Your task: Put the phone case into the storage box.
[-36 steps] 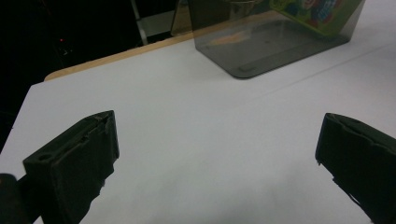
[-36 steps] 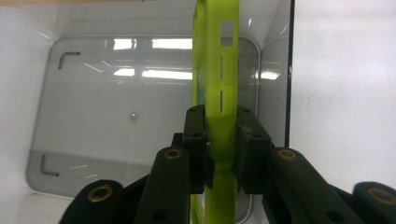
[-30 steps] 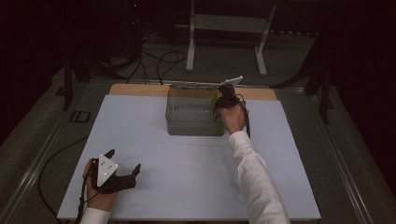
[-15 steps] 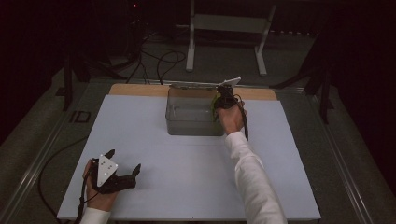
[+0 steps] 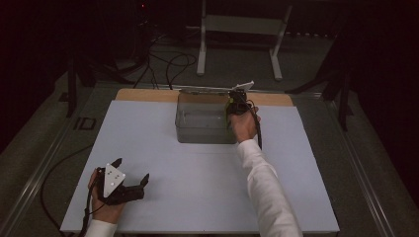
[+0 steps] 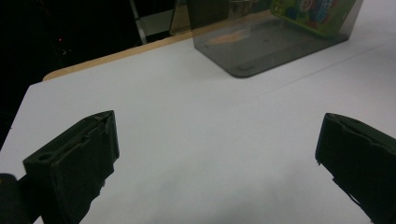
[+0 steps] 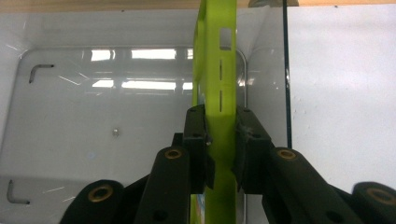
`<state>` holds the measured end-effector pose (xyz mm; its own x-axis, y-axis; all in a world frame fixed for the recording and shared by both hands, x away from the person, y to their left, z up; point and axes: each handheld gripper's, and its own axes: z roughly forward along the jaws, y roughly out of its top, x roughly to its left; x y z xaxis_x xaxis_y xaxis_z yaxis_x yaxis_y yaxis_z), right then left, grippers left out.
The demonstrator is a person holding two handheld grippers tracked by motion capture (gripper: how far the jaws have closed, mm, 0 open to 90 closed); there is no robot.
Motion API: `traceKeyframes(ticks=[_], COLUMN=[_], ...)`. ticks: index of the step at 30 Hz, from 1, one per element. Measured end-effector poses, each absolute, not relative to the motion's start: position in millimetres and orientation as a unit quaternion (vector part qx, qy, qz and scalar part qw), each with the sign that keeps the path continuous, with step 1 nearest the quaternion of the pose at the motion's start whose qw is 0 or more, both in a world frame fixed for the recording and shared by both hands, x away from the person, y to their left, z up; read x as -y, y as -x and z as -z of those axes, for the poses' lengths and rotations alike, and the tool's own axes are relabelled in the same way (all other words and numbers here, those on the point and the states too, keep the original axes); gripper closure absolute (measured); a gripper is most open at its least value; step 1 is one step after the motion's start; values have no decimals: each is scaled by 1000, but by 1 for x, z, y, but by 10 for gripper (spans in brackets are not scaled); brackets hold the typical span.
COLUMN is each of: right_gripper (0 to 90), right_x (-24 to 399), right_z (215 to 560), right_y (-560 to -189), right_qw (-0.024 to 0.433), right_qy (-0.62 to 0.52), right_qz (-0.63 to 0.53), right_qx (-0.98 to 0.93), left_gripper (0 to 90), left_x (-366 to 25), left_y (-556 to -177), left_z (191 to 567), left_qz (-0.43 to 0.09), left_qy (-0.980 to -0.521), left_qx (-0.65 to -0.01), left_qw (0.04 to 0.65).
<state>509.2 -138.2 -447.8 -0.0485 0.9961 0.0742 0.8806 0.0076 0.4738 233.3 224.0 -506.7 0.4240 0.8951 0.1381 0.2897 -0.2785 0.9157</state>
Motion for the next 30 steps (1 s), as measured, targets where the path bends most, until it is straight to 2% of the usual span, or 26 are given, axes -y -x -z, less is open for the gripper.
traceKeyframes(ticks=[30], right_gripper=[755], right_x=[133], right_z=[452], right_y=[-508], right_qw=[167], right_qy=[-673], right_qz=[-189], right_qx=[-695], left_gripper=[0], left_x=[-223], left_y=[-233], left_z=[507], left_qz=[-345], left_qy=[-722], left_qx=[-410], left_qw=[438])
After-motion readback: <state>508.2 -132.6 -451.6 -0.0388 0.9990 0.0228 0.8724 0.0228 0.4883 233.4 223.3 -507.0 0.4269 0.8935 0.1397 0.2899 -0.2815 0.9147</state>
